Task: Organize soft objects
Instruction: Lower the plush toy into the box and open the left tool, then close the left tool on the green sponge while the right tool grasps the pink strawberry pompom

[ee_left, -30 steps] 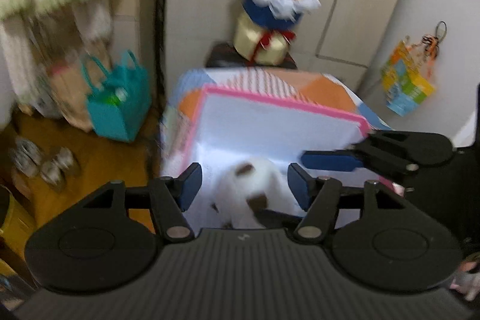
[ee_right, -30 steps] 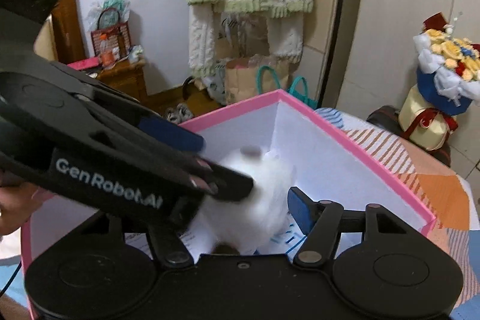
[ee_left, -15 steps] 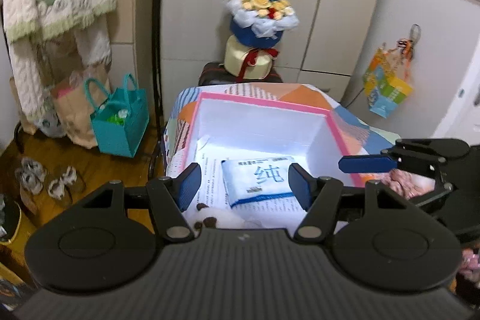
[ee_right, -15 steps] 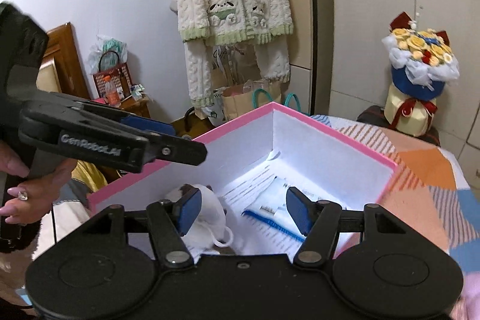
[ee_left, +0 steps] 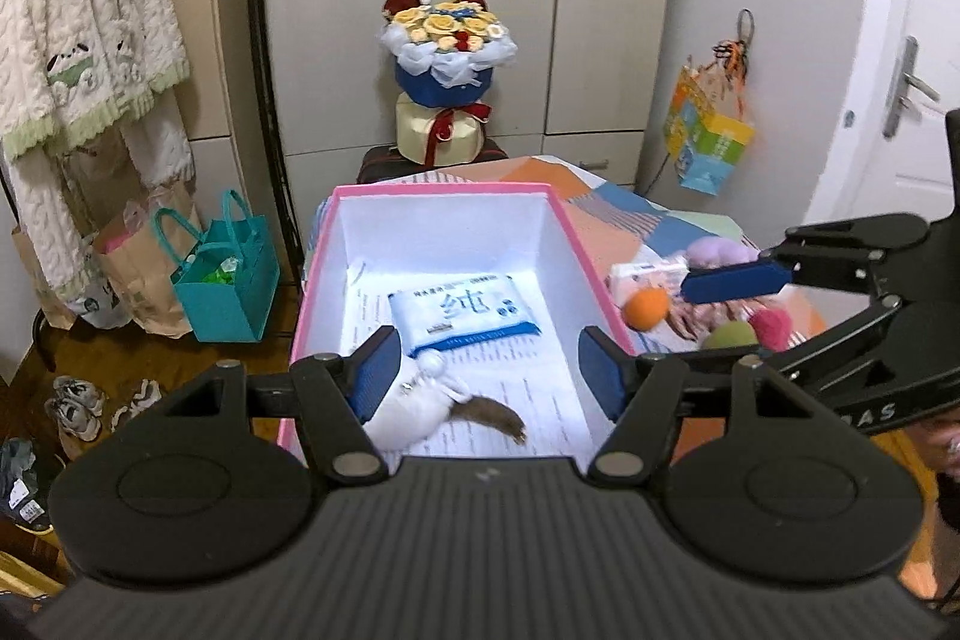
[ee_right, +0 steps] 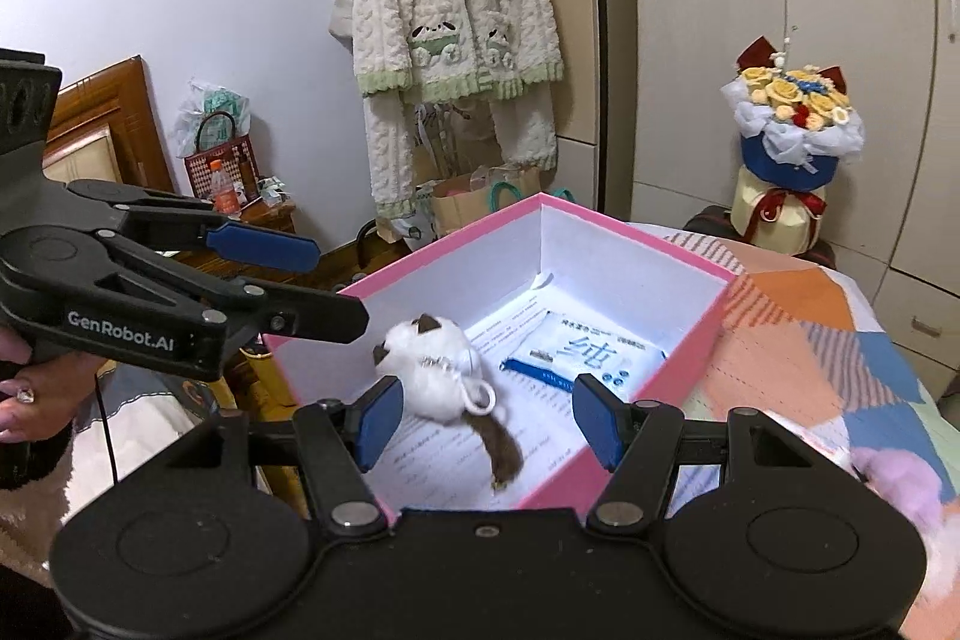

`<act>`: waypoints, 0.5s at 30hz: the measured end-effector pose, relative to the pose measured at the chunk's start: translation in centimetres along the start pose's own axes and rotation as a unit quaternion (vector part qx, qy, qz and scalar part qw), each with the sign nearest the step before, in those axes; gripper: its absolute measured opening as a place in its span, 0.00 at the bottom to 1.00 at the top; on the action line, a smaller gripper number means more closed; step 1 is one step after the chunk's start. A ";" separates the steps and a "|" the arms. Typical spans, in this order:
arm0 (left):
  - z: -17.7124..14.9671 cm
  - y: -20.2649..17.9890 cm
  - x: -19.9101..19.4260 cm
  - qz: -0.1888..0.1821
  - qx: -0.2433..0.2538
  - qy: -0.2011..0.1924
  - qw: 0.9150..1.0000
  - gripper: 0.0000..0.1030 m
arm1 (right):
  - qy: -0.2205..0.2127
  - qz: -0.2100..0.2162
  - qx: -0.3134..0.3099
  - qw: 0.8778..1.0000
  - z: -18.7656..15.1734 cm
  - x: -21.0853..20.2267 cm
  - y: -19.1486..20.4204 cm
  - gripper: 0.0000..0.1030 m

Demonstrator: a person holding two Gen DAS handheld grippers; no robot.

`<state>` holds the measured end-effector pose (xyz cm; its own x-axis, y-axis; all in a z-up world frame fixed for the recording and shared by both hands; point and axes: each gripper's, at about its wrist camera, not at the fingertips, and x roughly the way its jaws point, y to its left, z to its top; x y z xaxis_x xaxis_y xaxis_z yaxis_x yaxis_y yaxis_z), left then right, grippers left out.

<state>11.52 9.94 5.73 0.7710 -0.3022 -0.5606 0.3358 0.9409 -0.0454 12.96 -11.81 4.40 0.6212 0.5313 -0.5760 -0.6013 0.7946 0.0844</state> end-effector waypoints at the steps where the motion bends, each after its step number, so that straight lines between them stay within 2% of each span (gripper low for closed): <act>1: -0.2 -0.4 -0.3 -0.002 0.003 0.001 1.000 0.64 | -0.002 -0.003 -0.003 1.000 -0.3 -0.8 0.2 0.66; 10: -1.7 -3.9 -2.4 -0.016 0.036 0.007 0.999 0.64 | -0.025 -0.032 -0.023 0.999 -3.3 -6.9 0.6 0.67; 15: -2.1 -6.2 -2.1 -0.039 0.054 0.017 0.998 0.64 | -0.034 -0.043 -0.007 0.998 -5.6 -9.0 -0.5 0.68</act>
<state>6.67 5.09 5.49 0.7212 -0.3674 -0.5873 0.4524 0.8918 -0.0023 4.88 -18.62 5.01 0.7037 0.4804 -0.5235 -0.5512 0.8340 0.0246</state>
